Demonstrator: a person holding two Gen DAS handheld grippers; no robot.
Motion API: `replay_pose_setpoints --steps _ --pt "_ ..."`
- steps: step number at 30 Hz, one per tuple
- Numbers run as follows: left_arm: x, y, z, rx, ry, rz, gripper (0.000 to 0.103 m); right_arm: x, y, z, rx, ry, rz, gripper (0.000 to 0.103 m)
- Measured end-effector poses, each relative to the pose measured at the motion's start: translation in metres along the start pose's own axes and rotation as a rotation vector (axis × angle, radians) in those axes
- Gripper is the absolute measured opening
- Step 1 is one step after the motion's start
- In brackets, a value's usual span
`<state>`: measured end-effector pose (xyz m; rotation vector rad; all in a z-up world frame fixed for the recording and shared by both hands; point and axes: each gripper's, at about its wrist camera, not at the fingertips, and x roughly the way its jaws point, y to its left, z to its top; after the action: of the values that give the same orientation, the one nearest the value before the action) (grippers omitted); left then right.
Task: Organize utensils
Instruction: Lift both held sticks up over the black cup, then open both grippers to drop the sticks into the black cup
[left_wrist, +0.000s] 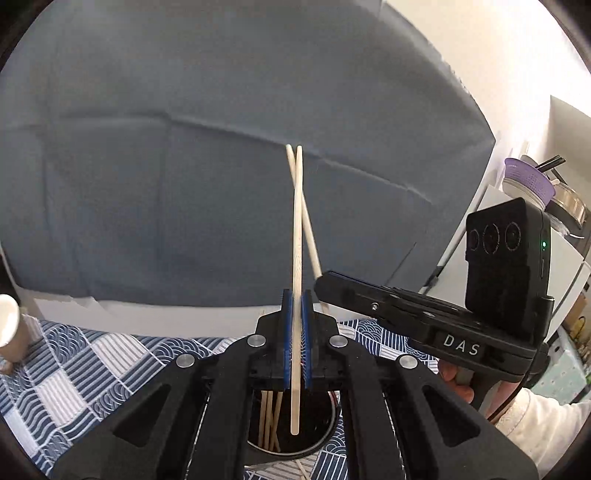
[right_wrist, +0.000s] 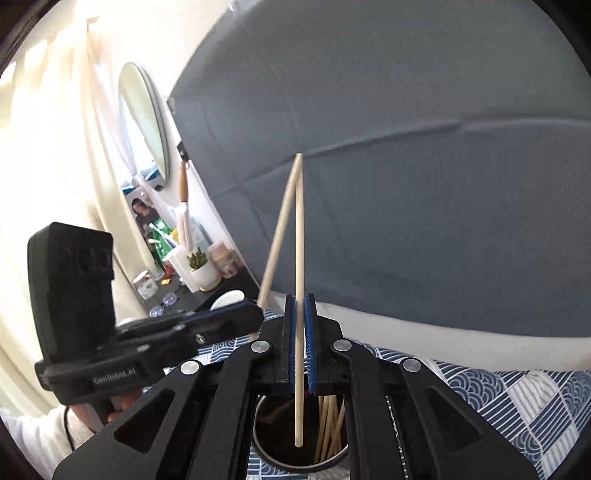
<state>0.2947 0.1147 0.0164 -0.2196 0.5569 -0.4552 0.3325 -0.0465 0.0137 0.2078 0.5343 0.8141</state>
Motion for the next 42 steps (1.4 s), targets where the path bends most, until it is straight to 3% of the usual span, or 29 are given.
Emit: replay_pose_setpoints --steps 13,29,38,42 --pt "0.031 0.022 -0.028 -0.007 0.066 -0.036 0.005 0.031 -0.016 -0.03 0.028 0.075 -0.037 0.005" --pt "0.011 0.016 -0.052 0.009 0.104 0.002 0.005 0.012 -0.01 -0.047 0.008 0.114 -0.059 0.005" --pt "-0.018 0.008 -0.052 0.009 0.088 0.037 0.024 -0.002 0.004 -0.064 -0.062 0.158 -0.105 0.005" --pt "-0.028 0.01 -0.055 -0.01 0.088 0.062 0.038 -0.01 0.007 -0.072 -0.084 0.181 -0.12 0.007"
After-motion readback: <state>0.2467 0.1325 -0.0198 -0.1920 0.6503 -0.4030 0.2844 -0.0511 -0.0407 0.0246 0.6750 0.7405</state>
